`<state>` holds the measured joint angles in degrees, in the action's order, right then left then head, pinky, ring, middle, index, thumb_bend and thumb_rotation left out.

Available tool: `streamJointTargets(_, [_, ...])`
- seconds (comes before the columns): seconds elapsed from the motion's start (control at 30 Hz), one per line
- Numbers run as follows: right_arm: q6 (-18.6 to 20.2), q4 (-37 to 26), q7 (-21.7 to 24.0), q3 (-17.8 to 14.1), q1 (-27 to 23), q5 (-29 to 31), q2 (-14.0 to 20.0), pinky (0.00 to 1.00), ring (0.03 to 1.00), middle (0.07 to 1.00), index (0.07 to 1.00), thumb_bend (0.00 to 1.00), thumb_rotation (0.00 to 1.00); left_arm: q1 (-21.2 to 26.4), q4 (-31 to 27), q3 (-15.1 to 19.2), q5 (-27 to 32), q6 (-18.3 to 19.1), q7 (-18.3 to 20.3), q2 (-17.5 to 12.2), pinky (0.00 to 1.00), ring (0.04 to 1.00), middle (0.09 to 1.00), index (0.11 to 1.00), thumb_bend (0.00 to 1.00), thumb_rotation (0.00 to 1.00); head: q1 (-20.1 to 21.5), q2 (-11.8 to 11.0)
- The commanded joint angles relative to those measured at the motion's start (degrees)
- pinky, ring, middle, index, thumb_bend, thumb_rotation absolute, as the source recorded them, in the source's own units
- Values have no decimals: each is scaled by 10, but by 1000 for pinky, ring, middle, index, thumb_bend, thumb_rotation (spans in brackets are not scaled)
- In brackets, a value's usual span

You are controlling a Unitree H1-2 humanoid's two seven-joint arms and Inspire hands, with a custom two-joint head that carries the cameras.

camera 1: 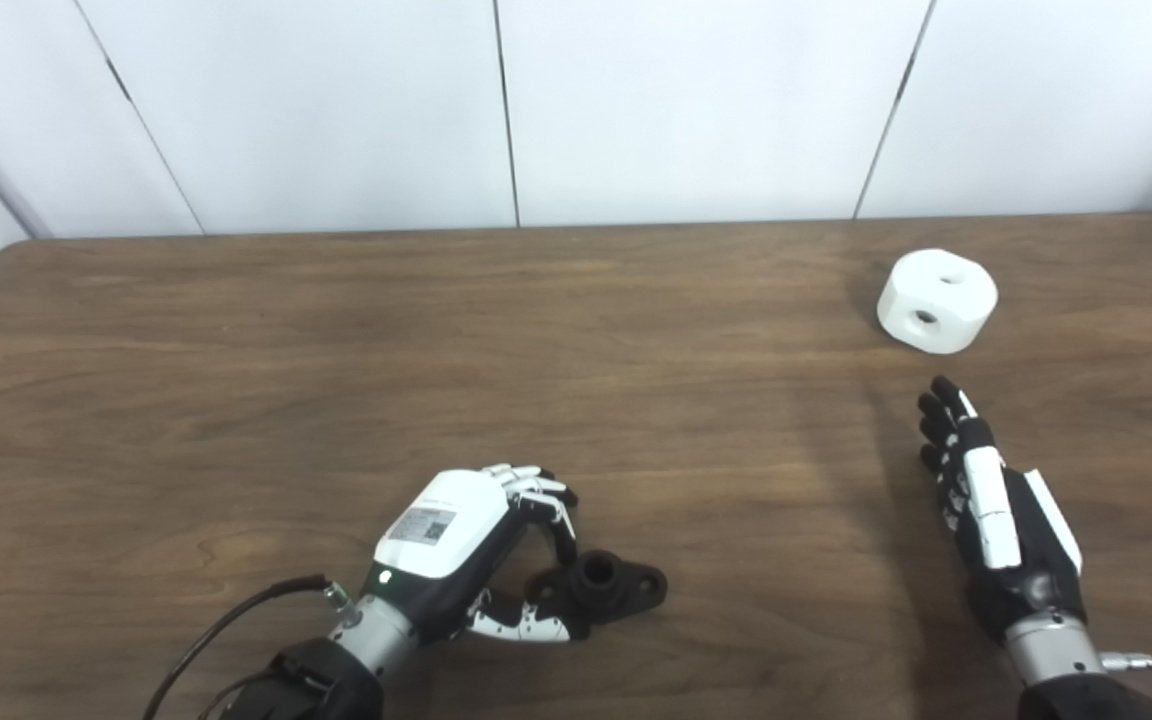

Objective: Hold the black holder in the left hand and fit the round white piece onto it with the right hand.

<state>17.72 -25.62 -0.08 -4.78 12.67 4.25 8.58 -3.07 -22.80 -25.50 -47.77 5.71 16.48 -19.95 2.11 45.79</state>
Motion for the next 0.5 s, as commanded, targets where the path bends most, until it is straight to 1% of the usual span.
streamJointTargets(0.0, [-10, -24, 3, -5, -8, 4, -2, 1000, 990, 974, 978, 623, 1000, -13, 14, -10, -8, 1, 33, -7, 864, 868, 790, 489, 516, 53, 1, 0])
streamJointTargets(0.13, [-13, -22, 3, -5, -6, 2, -1, 1000, 994, 975, 978, 624, 1000, -15, 15, -10, -12, 0, 31, -6, 863, 869, 790, 489, 516, 53, 10, -6])
streamJointTargets(0.2, [-20, -18, -1, -8, -7, 0, -4, 1000, 992, 969, 972, 622, 1000, -16, 22, -9, -9, -5, 26, -7, 865, 871, 793, 489, 516, 53, 26, -14])
streamJointTargets(0.27, [-25, -12, -5, -9, -10, -7, -4, 1000, 980, 957, 963, 611, 995, -17, 28, -6, -4, -9, 22, -8, 867, 873, 795, 489, 516, 53, 37, -19])
streamJointTargets(0.3, [-27, -9, -6, -9, -13, -12, -1, 1000, 983, 957, 964, 617, 974, -17, 31, -4, -2, -12, 20, -8, 868, 875, 796, 489, 516, 53, 49, -24])
streamJointTargets(0.37, [-31, -4, -6, -11, -18, -17, 1, 1000, 997, 962, 968, 631, 937, -18, 36, 0, 1, -17, 18, -9, 866, 874, 797, 489, 515, 53, 60, -28])
streamJointTargets(0.4, [-37, -2, -7, -11, -21, -20, 0, 1000, 999, 967, 970, 636, 921, -17, 39, 2, 1, -19, 17, -11, 865, 873, 797, 489, 515, 53, 76, -34])
streamJointTargets(0.43, [-42, 0, -7, -11, -24, -24, 1, 1000, 1000, 972, 976, 643, 910, -17, 41, 4, 1, -21, 18, -12, 866, 873, 797, 489, 515, 54, 78, -36])
streamJointTargets(0.47, [-50, 1, -7, -11, -27, -31, 3, 1000, 1000, 980, 985, 647, 904, -17, 44, 5, 3, -22, 19, -13, 868, 874, 797, 489, 515, 54, 90, -42])
